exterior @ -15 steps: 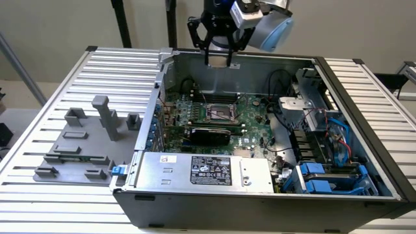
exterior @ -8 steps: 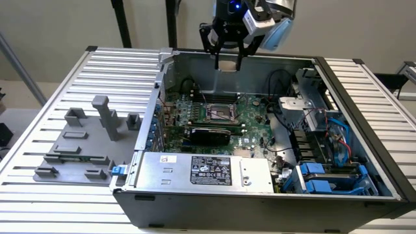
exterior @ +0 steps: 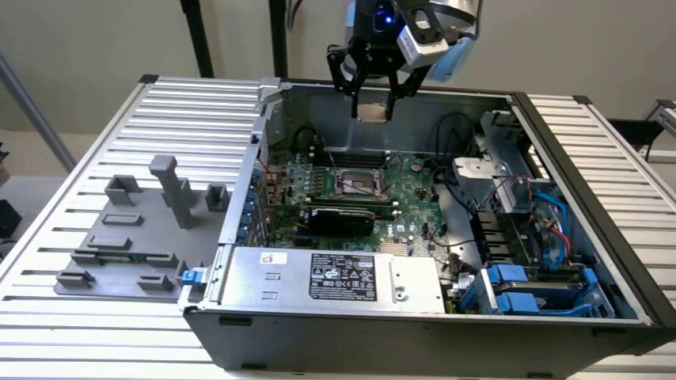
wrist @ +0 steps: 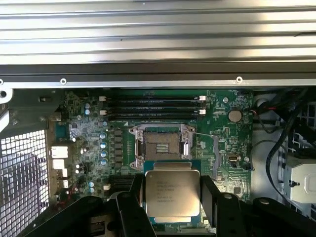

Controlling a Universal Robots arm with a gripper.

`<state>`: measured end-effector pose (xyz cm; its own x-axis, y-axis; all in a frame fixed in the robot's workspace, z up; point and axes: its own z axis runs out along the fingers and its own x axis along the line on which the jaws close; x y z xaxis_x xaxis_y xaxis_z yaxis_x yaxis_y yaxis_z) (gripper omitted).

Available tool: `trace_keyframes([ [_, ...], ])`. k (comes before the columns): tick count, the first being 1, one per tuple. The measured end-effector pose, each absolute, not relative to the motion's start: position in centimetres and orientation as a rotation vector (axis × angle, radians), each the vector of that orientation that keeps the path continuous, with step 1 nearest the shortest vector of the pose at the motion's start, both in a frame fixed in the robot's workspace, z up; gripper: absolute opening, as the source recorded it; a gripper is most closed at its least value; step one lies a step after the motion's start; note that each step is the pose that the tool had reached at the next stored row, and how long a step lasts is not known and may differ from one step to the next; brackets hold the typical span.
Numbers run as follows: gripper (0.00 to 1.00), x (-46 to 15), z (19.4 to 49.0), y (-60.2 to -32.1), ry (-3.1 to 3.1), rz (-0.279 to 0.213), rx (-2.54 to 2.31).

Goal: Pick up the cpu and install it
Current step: 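Pick up the cpu and move it towards the insertion slot, then place the cpu into insertion slot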

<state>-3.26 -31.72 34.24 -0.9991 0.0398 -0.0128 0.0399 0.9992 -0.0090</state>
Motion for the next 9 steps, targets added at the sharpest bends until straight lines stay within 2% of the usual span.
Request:
trace_keyframes([
  [9, 0.55, -3.26, 34.23, -31.72, 3.128, -0.014, 0.062],
])
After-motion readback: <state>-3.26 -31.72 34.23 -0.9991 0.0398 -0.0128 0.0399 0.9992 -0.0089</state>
